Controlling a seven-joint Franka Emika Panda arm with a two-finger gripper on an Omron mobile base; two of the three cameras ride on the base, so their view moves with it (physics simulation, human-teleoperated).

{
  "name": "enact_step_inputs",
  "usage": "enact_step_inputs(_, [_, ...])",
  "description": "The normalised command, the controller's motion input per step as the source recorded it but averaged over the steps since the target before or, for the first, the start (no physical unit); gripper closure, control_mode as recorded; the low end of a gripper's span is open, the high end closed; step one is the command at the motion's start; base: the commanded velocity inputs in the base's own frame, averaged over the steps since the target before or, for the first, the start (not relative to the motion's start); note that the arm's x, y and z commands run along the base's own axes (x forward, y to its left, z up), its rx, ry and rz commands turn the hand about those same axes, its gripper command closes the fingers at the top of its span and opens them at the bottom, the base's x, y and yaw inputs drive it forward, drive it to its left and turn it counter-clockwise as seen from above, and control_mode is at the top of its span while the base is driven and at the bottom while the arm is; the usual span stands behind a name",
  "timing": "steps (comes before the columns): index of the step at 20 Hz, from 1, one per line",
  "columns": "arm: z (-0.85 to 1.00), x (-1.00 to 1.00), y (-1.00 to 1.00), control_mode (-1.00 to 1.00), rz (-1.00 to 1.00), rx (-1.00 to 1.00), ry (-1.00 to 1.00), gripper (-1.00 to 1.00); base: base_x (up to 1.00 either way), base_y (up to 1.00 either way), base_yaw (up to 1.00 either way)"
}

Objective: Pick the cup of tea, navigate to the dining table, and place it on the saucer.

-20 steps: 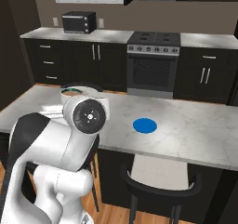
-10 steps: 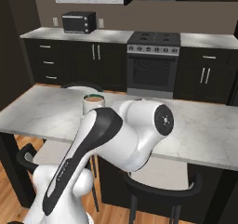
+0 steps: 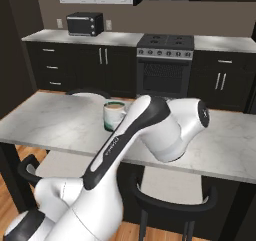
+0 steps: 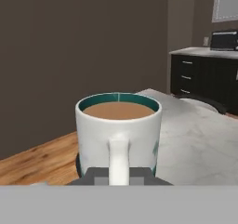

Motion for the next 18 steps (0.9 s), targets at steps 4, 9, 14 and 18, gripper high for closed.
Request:
enact_step_inputs(4, [-0.46, 0.48, -0.06, -1.00, 0.09, 0.00, -0.08, 1.00, 0.00, 0.00, 0.00])
enact_step_inputs(9, [-0.53, 0.25, -0.07, -1.00, 0.08, 0.00, -0.13, 1.00, 0.00, 0.00, 0.00])
enact_step_inputs(14, [-0.33, 0.34, -0.25, -1.00, 0.05, -0.01, -0.11, 1.00, 0.00, 0.00, 0.00])
enact_step_inputs(18, [-0.08, 0.51, -0.39, -1.00, 0.02, -0.06, 0.00, 1.00, 0.00, 0.00, 0.00])
